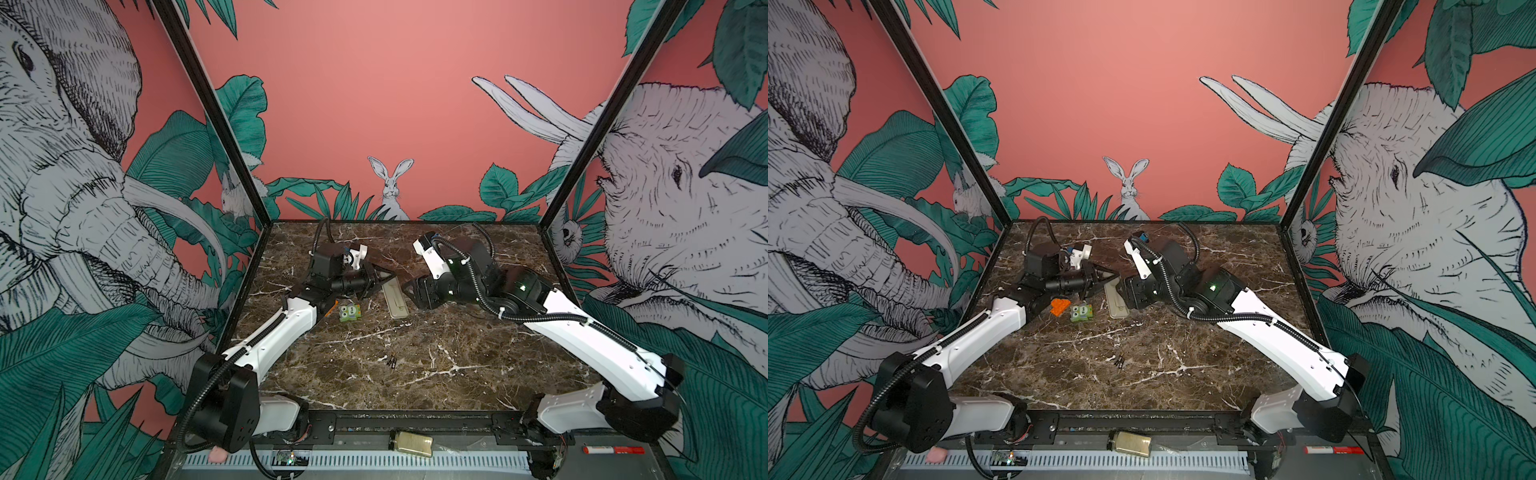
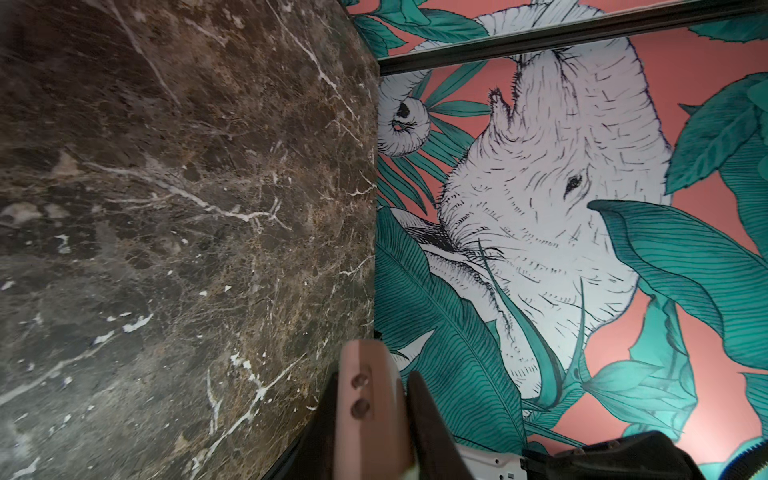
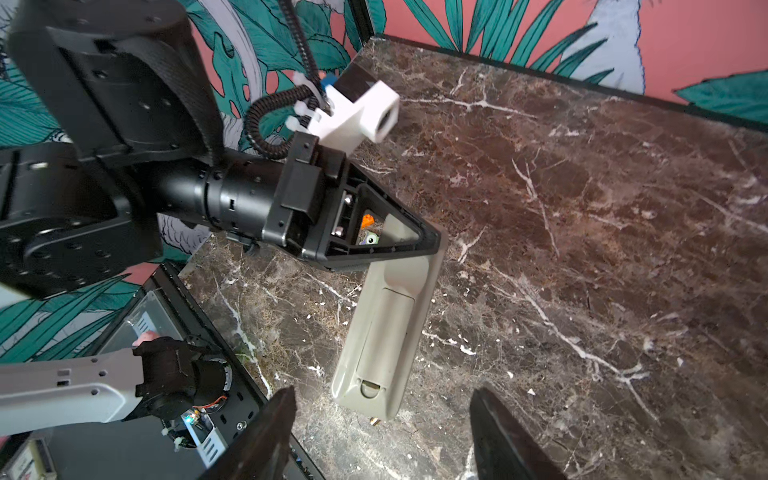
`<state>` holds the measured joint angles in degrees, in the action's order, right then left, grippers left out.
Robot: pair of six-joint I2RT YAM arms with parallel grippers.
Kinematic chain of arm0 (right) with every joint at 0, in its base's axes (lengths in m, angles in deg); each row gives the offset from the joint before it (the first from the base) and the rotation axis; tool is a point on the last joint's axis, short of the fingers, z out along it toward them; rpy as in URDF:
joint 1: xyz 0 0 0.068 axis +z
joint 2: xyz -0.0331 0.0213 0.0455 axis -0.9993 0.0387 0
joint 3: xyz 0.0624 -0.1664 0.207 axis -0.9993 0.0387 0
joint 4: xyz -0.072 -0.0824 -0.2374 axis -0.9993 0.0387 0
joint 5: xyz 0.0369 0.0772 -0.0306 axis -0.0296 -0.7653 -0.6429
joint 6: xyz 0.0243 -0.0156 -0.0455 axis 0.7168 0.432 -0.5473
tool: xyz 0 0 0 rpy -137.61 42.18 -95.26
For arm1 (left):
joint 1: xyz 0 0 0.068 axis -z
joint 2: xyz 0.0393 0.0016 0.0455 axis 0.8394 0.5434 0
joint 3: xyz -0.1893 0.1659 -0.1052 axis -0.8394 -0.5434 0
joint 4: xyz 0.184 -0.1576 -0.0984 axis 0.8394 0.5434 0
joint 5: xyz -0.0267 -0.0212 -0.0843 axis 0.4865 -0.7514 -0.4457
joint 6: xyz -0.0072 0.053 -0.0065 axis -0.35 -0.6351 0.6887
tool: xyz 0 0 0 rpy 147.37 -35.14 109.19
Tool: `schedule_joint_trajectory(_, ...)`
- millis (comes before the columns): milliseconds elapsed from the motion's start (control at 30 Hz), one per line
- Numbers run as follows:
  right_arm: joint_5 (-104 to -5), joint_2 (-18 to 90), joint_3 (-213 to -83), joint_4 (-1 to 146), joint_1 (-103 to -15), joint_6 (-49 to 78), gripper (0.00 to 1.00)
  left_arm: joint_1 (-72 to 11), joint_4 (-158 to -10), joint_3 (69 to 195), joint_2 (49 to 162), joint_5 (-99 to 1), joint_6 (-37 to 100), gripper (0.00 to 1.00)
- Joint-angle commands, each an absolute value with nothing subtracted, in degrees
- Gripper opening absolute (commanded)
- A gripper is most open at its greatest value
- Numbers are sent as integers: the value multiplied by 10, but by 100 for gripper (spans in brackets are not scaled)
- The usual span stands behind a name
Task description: Load the batteries into the remote control
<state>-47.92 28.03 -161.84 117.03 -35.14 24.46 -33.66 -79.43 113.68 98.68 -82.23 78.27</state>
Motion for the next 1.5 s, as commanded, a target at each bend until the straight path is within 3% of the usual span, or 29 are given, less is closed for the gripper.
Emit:
schedule_joint_trajectory(0, -516, 295, -1633, 1201, -364, 293, 66, -339, -714, 1165, 966, -790, 731, 0)
schedule_joint_trajectory(600, -635, 359, -1581, 1148, -375, 369, 65, -334, -587, 1203, 972, -706, 678, 0)
schedule_joint_trajectory(1167, -676, 396, -1529, 1060, -379, 406, 66, -327, -583, 1201, 984, -709, 659, 0)
schedule_joint_trajectory(1467, -708, 419, -1528, 1051, -389, 403, 61, -327, -592, 1205, 993, -723, 654, 0)
